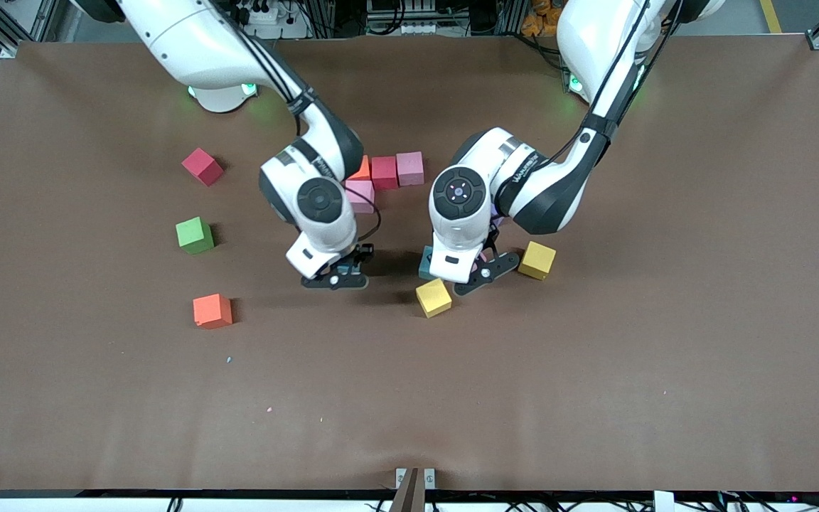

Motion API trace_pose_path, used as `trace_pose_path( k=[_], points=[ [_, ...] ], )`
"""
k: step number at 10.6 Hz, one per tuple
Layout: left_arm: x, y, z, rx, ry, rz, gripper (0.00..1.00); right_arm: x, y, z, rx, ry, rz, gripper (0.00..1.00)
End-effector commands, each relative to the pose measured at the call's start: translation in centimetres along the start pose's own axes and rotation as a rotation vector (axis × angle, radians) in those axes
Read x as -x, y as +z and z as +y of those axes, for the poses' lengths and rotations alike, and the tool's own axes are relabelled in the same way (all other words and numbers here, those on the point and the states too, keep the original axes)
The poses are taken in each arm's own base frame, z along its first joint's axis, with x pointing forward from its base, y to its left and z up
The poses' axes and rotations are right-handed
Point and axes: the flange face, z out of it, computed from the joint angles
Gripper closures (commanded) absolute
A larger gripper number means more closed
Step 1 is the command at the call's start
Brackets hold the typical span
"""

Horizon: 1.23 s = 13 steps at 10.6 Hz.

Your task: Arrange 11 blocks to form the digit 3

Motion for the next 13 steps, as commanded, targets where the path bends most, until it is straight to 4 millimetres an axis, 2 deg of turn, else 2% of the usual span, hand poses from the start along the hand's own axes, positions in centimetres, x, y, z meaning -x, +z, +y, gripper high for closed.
trace_pose_path(
  k=[1,3,5,8,13],
  points=[
    [0.3,-0.5,-0.4,-0.002,-0.018,-0.016,1.00,2.9,-0.1,-0.5,0.049,-0.026,0.019,0.75],
    [0.3,-0.5,-0.4,-0.002,-0.018,-0.016,1.00,5.0,-0.6,-0.7,0.048,-0.043,0.023,0.76],
    [0.3,-0.5,-0.4,-0.002,-0.020,-0.016,1.00,7.3,0.0,-0.3,0.008,-0.060,0.061,0.77],
    [0.4,-0.5,-0.4,-0.001,-0.019,-0.016,1.00,8.4,1.1,-0.7,0.058,-0.056,0.110,0.78],
    [0.3,-0.5,-0.4,-0.002,-0.020,-0.016,1.00,9.1,1.8,-1.5,0.020,-0.046,0.125,0.78]
  ],
)
